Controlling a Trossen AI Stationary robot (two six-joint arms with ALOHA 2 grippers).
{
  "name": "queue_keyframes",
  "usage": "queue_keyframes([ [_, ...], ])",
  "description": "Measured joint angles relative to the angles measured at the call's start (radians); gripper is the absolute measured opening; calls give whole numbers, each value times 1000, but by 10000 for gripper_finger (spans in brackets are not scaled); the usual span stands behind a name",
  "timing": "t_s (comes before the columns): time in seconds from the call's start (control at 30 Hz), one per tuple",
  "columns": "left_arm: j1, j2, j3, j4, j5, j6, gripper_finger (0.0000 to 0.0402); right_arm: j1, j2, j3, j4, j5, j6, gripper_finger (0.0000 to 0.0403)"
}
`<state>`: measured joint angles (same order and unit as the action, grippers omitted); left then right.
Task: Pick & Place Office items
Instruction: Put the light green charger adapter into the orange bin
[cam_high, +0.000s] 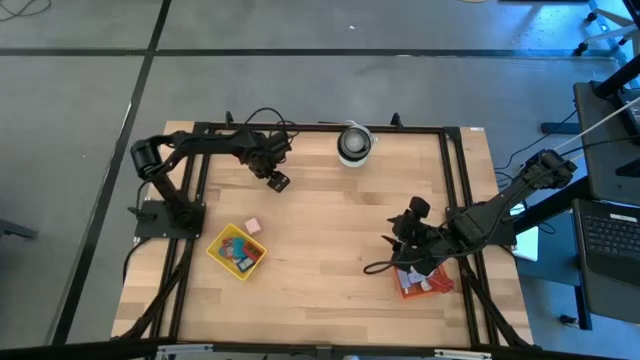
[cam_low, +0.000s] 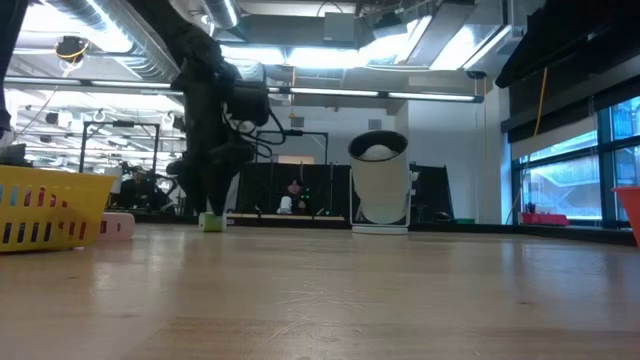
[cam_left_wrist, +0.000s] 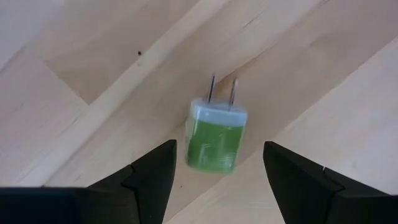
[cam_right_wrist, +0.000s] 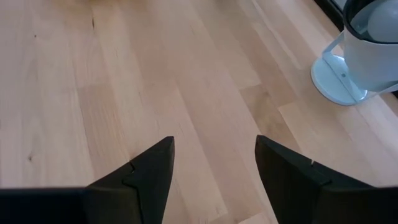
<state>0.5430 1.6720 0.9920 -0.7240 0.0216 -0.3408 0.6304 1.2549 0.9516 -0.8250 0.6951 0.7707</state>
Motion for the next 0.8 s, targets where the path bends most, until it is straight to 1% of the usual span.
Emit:
queue_keyframes([
  [0.2, 0, 40, 0, 4, -4, 14, 238, 0, 0, 0, 3, 0, 0, 224],
  [0.37, 0, 46, 0, 18, -28, 36, 238, 0, 0, 0, 10, 0, 3, 224],
  [0.5, 0, 47, 0, 22, -27, 67, 233, 0, 0, 0, 17, -4, 3, 224],
  [0.67, 0, 46, 0, 22, -24, 77, 216, 0, 0, 0, 21, -4, 3, 224],
  [0.8, 0, 46, 0, 21, -22, 93, 191, 0, 0, 0, 26, -4, 3, 224],
])
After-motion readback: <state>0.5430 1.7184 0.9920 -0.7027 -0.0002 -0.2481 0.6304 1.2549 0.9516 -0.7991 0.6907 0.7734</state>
